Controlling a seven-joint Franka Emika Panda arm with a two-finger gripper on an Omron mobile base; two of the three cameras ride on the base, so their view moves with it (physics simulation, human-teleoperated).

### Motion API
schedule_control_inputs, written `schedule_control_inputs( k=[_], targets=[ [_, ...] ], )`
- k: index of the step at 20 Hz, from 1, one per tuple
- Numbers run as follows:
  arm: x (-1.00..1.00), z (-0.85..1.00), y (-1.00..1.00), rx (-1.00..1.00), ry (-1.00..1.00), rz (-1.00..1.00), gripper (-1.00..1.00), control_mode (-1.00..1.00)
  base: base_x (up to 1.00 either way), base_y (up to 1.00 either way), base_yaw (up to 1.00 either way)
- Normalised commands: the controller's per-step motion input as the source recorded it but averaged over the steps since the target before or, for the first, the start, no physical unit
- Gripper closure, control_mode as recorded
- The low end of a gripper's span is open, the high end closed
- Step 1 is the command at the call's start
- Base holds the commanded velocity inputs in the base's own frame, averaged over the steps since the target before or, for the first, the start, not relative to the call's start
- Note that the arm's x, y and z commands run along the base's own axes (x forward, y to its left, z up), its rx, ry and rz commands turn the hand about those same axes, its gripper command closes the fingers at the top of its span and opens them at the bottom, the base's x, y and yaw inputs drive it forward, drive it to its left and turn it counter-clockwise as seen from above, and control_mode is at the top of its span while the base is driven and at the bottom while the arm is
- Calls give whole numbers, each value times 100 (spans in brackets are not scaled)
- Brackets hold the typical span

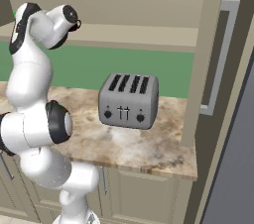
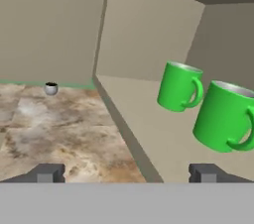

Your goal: Pick the mug on the counter and place it in the cabinet with the handle facing the right, like the mugs already inside.

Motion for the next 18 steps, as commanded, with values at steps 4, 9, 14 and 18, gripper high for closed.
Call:
schedule_control_inputs(
  k=[4,9,14,18],
  targets=[
    [-97,-22,0,-6,-12,0,-100,-100,0,0,0],
    [-90,-27,0,-8,-9,0,-100,-100,0,0,0],
    [-67,-41,0,-5,-2,0,-100,-100,0,0,0],
    [-45,-49,0,-5,0,0,-100,-100,0,0,0]
  ],
)
